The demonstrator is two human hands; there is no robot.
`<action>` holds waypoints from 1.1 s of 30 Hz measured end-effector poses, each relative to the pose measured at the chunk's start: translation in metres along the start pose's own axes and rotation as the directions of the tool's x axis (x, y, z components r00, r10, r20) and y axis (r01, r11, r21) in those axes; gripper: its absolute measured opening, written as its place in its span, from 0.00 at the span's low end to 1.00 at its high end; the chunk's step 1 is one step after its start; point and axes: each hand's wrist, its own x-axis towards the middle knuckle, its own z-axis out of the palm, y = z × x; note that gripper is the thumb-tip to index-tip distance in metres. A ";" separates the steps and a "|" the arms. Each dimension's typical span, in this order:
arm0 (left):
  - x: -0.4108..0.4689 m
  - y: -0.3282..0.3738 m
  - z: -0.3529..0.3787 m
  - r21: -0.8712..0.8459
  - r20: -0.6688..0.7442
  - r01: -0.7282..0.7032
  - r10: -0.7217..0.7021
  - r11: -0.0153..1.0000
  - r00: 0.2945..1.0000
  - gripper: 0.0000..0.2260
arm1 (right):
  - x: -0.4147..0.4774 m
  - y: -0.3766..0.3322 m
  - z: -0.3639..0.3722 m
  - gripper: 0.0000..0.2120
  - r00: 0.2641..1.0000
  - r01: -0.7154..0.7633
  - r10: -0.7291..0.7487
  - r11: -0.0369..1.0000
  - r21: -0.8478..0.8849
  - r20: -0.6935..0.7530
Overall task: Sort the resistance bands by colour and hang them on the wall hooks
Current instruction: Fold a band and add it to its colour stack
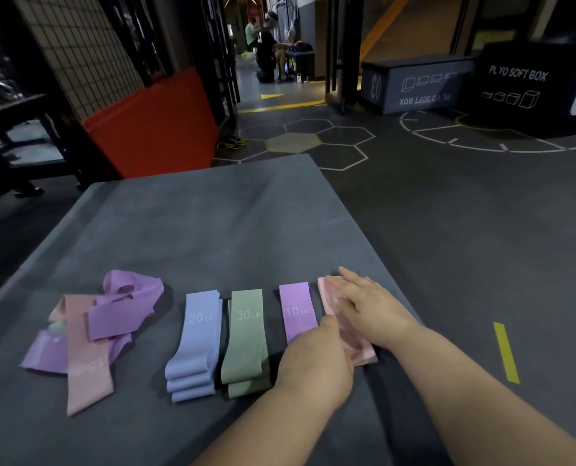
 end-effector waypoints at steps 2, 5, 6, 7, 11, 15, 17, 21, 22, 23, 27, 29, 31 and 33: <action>0.001 -0.001 -0.001 -0.024 0.003 0.009 -0.009 1.000 1.000 0.10 | -0.001 -0.001 -0.001 0.22 1.000 -0.001 0.001 1.000 0.001 -0.001; 0.002 -0.003 -0.003 -0.075 -0.007 0.012 -0.013 0.997 1.000 0.10 | -0.002 -0.001 -0.003 0.23 1.000 -0.012 0.013 0.999 0.040 -0.005; 0.001 -0.004 -0.004 -0.101 -0.014 0.011 -0.013 0.995 1.000 0.10 | -0.002 -0.001 -0.003 0.23 1.000 -0.024 0.024 0.997 0.070 -0.001; 0.001 -0.004 -0.005 -0.124 -0.020 0.008 -0.011 0.992 1.000 0.10 | -0.002 0.000 -0.004 0.22 0.999 -0.033 0.033 0.995 0.099 0.003; -0.002 -0.008 -0.009 -0.189 -0.058 -0.011 0.000 0.982 0.998 0.11 | -0.004 0.001 -0.006 0.21 0.999 -0.035 0.038 0.987 0.155 -0.016; -0.008 -0.013 -0.015 -0.208 -0.078 -0.027 0.011 0.978 0.997 0.09 | -0.008 -0.001 -0.008 0.21 0.998 -0.004 0.012 0.991 0.137 -0.056; -0.014 -0.019 -0.021 -0.194 -0.087 -0.027 0.010 0.981 0.996 0.09 | -0.008 -0.004 -0.012 0.20 0.997 0.017 -0.008 0.992 0.122 -0.077; -0.038 -0.045 -0.042 -0.141 -0.157 0.006 -0.028 0.990 0.987 0.08 | -0.011 -0.014 -0.022 0.19 0.993 0.043 -0.034 0.996 0.072 -0.113; -0.047 -0.056 -0.049 -0.154 -0.188 0.025 -0.054 0.988 0.981 0.07 | -0.012 -0.018 -0.022 0.19 0.990 0.057 -0.050 0.997 0.051 -0.134; -0.055 -0.068 -0.057 -0.166 -0.220 0.049 -0.085 0.985 0.972 0.07 | -0.014 -0.025 -0.022 0.19 0.985 0.079 -0.074 0.996 0.028 -0.156; -0.083 -0.124 -0.084 -0.164 -0.365 0.188 -0.237 0.968 0.900 0.03 | -0.023 -0.064 -0.016 0.18 0.941 0.223 -0.222 0.974 -0.023 -0.256; -0.091 -0.155 -0.091 -0.212 -0.425 0.286 -0.351 0.935 0.834 0.01 | -0.029 -0.089 -0.012 0.22 0.892 0.338 -0.338 0.940 -0.053 -0.300; -0.097 -0.186 -0.089 -0.257 -0.442 0.358 -0.439 0.898 0.782 0.01 | -0.034 -0.113 -0.006 0.20 0.859 0.418 -0.416 0.906 -0.061 -0.299; -0.102 -0.211 -0.082 -0.268 -0.430 0.415 -0.493 0.869 0.756 0.04 | -0.040 -0.136 0.003 0.16 0.853 0.459 -0.450 0.888 -0.031 -0.264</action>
